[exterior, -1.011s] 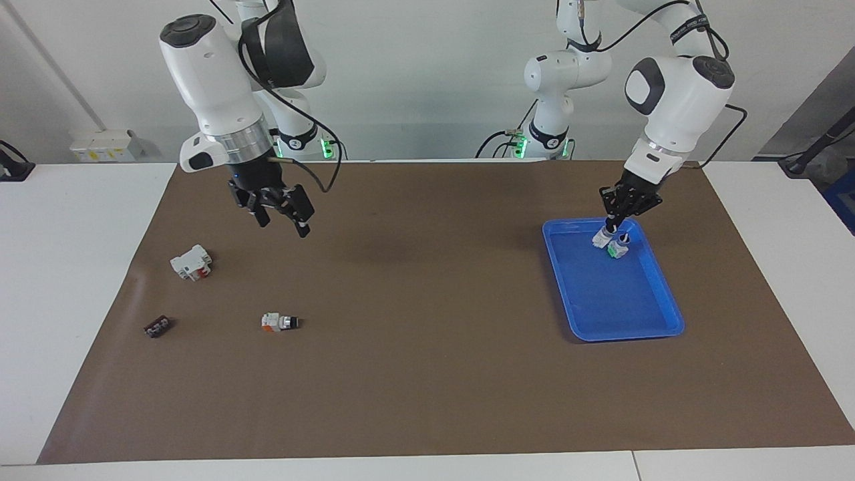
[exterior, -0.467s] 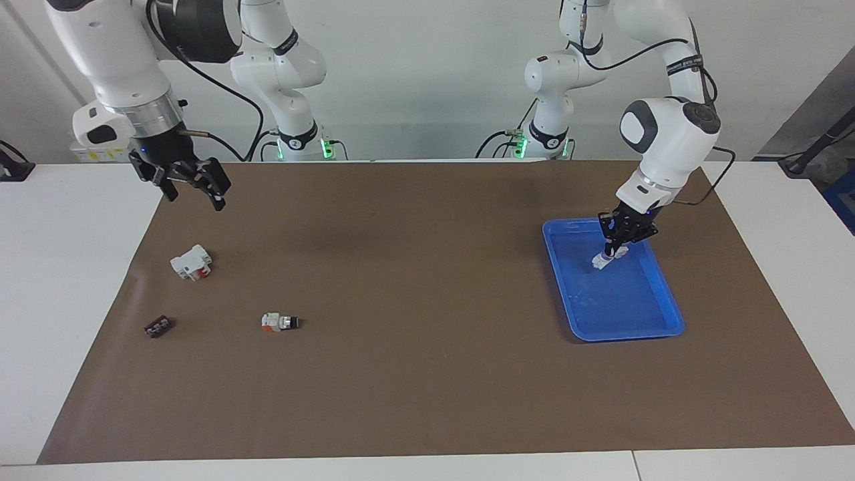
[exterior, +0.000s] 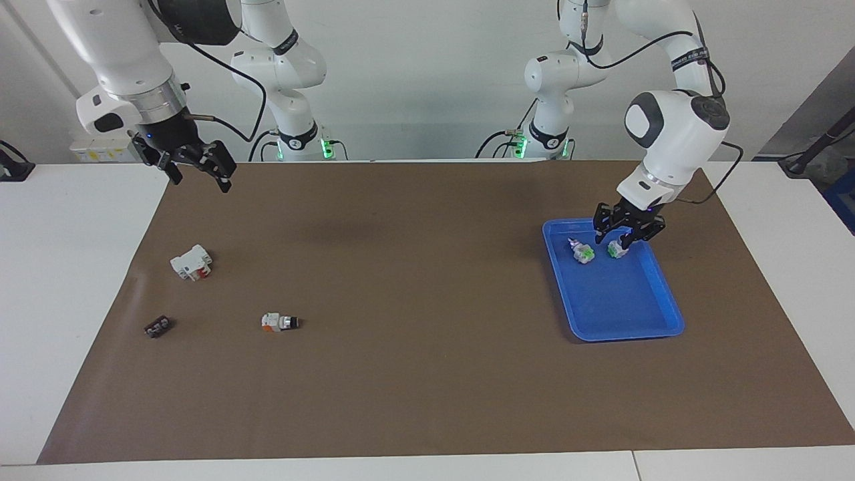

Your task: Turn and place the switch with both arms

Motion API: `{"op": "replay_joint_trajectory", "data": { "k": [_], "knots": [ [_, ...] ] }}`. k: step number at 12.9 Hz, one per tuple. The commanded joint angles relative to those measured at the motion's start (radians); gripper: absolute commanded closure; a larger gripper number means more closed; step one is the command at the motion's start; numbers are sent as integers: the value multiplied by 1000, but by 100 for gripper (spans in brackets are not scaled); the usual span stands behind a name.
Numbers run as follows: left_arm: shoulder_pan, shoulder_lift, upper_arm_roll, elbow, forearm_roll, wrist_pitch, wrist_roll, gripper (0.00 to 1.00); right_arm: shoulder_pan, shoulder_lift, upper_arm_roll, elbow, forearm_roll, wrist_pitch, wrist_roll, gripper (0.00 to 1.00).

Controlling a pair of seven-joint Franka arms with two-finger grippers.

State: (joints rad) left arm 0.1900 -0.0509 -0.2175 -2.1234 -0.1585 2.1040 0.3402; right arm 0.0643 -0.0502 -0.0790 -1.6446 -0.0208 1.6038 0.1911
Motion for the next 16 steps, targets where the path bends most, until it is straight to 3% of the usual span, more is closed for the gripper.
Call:
{"op": "replay_joint_trajectory", "data": {
  "k": [1, 3, 4, 5, 6, 9, 16],
  "knots": [
    [-21, 74, 0, 202, 143, -198, -135, 23, -3, -25, 4, 8, -21, -21, -85, 0],
    [-57, 79, 1, 267, 162, -272, -237, 23, -8, -10, 4, 54, -18, -76, -90, 0],
    [-61, 68, 1, 299, 162, -301, -272, 18, -8, -22, 4, 36, -18, -79, -87, 0],
    [-61, 59, 3, 336, 162, -344, -277, 4, -9, -52, 4, -16, -19, -78, -82, 0],
    [-61, 40, 3, 376, 162, -393, -282, 0, -8, -81, 4, -59, -19, -49, -84, 0],
    [-55, -35, 1, 381, 152, -415, -313, 0, -1, -79, 4, -55, -21, -24, -88, 0],
    [-50, -32, 3, 390, 152, -412, -308, 0, -1, -79, 4, -55, -19, -21, -88, 0]
  ]
}}
